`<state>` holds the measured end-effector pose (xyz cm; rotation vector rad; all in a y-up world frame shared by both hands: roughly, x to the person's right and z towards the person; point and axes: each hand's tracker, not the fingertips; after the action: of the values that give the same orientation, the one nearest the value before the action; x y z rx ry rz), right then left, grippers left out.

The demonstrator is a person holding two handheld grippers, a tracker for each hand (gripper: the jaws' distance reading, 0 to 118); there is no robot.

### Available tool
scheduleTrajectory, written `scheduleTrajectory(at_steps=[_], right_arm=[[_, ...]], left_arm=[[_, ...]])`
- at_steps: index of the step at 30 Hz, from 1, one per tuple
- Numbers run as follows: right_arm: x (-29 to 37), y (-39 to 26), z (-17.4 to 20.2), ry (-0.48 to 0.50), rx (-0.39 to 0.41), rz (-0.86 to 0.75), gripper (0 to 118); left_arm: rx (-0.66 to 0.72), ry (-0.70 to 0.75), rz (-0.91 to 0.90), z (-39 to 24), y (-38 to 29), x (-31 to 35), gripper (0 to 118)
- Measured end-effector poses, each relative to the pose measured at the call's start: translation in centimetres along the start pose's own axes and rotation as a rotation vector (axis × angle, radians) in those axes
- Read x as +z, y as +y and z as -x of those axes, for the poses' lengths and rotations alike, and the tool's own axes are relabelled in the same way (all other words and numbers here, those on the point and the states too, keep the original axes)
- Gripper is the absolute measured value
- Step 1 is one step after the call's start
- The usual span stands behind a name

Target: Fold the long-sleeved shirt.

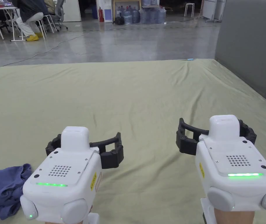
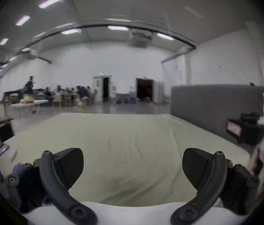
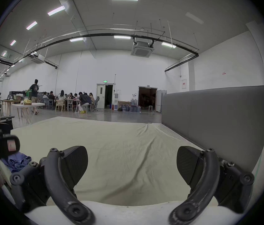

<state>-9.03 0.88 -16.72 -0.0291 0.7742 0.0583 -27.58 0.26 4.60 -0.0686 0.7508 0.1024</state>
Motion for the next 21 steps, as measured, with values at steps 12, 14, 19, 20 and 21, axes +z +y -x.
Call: scheduleTrajectory(at_steps=[12,14,19,20,21], right_arm=[[-0.4,-0.3,-0.1,-0.005,-0.003,0.023,110],[-0.4,-0.4,0.0,-0.005,0.001,0.024,111],[-0.5,-0.4,0.0,-0.004,0.0,0.027,110],[-0.5,-0.4,0.0,-0.004,0.002,0.028,111],[-0.6,-0.4,0.1,-0.003,0.004,0.03,111]], left_arm=[[-0.049,0.031,-0.021,-1.8,0.4,0.4,117],[-0.026,0.018,0.004,-1.8,0.4,0.2,117],[-0.064,0.056,0.098,-1.9,0.4,-0.4,117],[-0.022,-0.019,0.109,-1.4,0.4,-0.3,117],[0.018,-0.084,0.127,-1.1,0.5,-0.3,117]])
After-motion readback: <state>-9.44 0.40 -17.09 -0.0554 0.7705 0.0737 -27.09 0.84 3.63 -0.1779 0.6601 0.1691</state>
